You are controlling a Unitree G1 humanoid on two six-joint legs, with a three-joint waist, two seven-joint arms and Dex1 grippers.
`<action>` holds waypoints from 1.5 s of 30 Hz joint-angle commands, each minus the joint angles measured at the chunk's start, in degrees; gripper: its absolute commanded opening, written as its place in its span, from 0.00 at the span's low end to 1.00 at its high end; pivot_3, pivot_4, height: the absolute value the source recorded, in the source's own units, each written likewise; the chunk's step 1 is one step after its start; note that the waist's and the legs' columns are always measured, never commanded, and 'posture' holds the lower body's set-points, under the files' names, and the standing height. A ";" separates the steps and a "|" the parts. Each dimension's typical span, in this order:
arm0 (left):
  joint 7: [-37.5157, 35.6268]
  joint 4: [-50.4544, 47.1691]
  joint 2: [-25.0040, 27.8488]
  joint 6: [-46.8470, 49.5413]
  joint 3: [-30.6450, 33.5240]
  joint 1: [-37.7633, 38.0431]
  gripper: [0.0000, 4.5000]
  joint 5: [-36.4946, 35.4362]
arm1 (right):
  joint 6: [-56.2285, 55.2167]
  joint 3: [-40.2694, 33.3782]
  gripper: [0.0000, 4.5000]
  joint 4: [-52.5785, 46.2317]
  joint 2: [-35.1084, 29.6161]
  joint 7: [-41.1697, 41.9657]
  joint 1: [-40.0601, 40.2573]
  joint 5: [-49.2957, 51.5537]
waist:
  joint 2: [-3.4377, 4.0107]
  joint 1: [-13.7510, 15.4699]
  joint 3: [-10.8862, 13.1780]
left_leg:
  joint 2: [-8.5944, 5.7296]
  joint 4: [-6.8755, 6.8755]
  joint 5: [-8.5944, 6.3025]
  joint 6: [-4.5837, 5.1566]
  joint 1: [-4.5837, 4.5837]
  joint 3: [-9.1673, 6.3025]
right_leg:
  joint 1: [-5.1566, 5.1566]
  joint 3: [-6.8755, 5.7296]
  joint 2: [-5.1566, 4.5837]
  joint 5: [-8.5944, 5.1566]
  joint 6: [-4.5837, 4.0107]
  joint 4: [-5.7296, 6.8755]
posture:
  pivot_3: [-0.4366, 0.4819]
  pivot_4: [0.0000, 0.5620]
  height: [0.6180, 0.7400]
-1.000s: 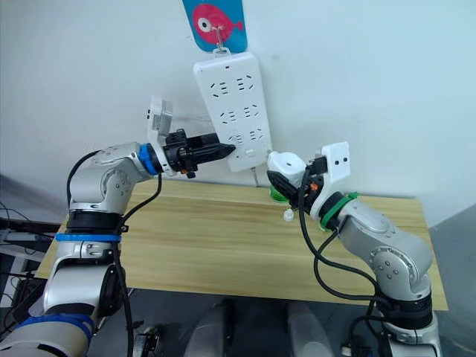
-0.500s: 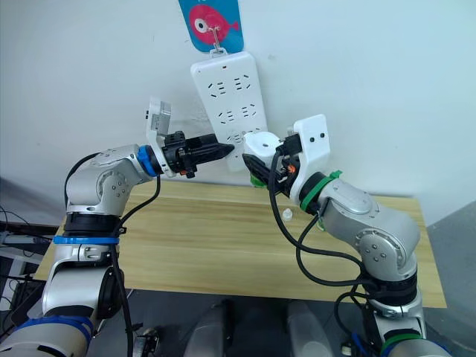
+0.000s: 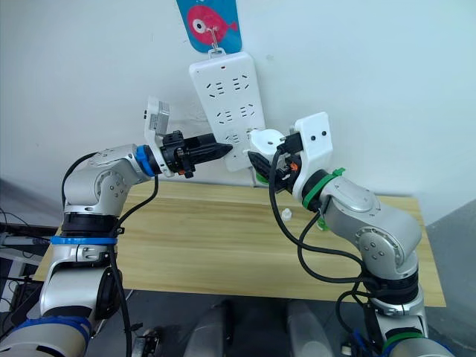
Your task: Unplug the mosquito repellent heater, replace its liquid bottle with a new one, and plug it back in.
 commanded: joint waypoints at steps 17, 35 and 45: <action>0.05 -1.64 0.50 -0.08 0.80 0.03 0.28 -0.75 | 2.24 -2.35 0.68 -1.84 -1.08 2.39 0.45 -0.42 | 0.00 0.06 0.00 | 0.00 -0.03 0.00 0.00 0.00 0.00 | 0.00 -0.01 0.00 0.00 0.00 -0.03 | 0.34 0.47 1.00; 0.03 -2.01 0.66 -0.28 0.74 0.34 0.28 -0.66 | 3.91 -5.64 0.68 -0.83 -0.12 3.50 -1.32 2.81 | 0.00 0.05 0.01 | 0.00 -0.07 0.00 0.00 -0.01 0.00 | 0.00 0.00 0.00 0.00 0.00 -0.08 | 0.34 0.48 1.00; 0.35 -2.49 0.70 -0.17 0.68 0.50 0.28 -0.66 | 2.40 -2.52 0.68 0.25 0.11 4.70 -2.37 -1.42 | 0.00 0.04 0.01 | 0.00 -0.08 0.00 0.00 -0.01 0.01 | 0.00 0.01 0.00 0.00 0.01 -0.09 | 0.35 0.48 1.00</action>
